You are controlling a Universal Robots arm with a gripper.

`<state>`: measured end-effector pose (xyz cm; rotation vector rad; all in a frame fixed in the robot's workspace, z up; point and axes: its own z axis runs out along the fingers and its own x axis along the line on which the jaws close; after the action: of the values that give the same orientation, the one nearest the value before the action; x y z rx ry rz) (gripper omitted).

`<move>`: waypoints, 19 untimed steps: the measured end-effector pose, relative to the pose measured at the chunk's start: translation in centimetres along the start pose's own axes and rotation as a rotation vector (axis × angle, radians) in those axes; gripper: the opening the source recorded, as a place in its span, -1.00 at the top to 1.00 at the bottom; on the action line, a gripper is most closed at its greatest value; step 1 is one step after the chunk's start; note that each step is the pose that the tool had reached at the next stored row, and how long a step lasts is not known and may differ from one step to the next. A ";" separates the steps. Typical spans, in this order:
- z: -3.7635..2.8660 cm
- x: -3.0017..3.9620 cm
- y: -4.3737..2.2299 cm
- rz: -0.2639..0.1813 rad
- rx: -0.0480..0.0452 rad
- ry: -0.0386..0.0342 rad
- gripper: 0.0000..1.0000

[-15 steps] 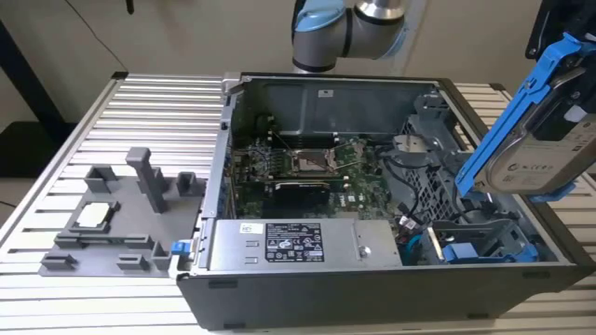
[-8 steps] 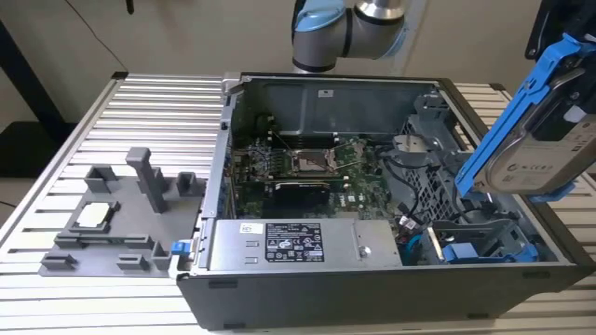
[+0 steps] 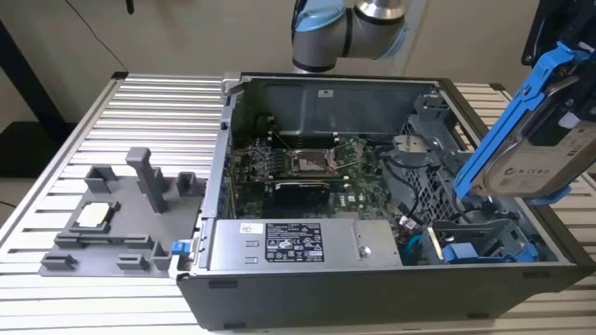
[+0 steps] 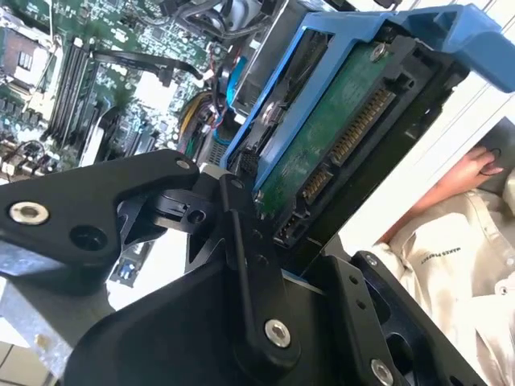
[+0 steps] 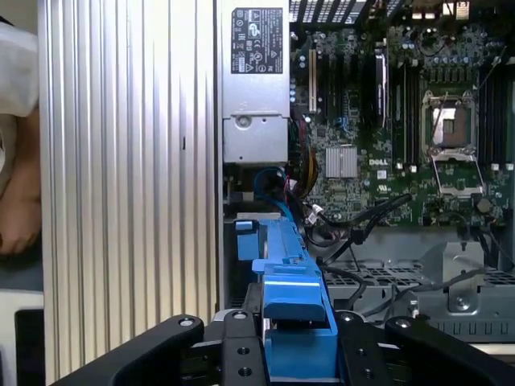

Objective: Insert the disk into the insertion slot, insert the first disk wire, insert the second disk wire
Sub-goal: 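Insert the disk into the insertion slot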

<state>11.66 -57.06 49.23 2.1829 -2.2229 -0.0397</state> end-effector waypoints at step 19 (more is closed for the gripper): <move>2.01 0.33 -0.19 0.000 0.0213 -0.0101 0.35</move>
<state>11.76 -57.39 47.22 2.1986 -2.2387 -0.0272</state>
